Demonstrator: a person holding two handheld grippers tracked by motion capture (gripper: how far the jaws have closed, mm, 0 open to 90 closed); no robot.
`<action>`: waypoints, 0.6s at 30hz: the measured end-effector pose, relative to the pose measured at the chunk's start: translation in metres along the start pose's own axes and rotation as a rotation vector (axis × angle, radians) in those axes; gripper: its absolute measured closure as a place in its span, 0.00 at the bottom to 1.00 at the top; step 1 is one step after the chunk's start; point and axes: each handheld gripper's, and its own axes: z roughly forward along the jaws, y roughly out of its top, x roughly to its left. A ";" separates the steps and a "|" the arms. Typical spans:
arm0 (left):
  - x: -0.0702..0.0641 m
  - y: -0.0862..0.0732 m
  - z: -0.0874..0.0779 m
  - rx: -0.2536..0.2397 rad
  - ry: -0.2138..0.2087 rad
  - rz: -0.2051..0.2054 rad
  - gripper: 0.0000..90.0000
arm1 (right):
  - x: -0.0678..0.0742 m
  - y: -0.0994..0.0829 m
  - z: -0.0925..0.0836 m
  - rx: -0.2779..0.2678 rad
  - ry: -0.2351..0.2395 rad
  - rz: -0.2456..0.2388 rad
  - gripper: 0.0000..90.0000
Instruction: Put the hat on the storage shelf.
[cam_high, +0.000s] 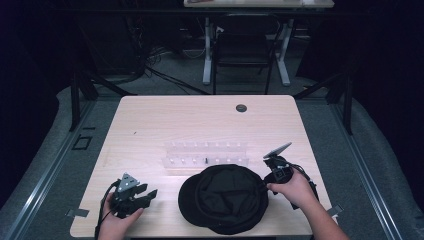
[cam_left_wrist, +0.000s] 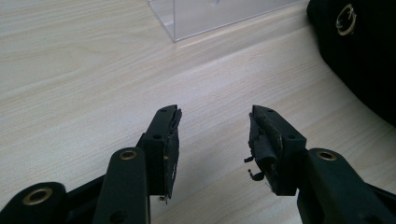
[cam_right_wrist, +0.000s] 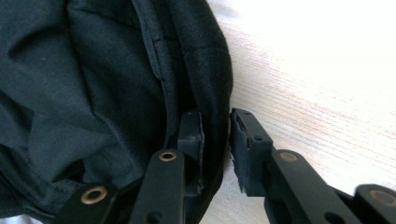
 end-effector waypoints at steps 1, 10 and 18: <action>0.000 0.000 0.000 0.001 -0.001 0.000 0.58 | 0.000 0.000 0.000 -0.002 -0.004 0.004 0.80; 0.000 0.000 0.000 0.000 -0.001 -0.004 0.58 | 0.008 0.004 0.000 0.010 -0.022 0.004 0.93; 0.000 0.000 0.000 0.000 -0.001 -0.005 0.58 | 0.009 0.006 -0.003 0.030 -0.008 -0.009 0.97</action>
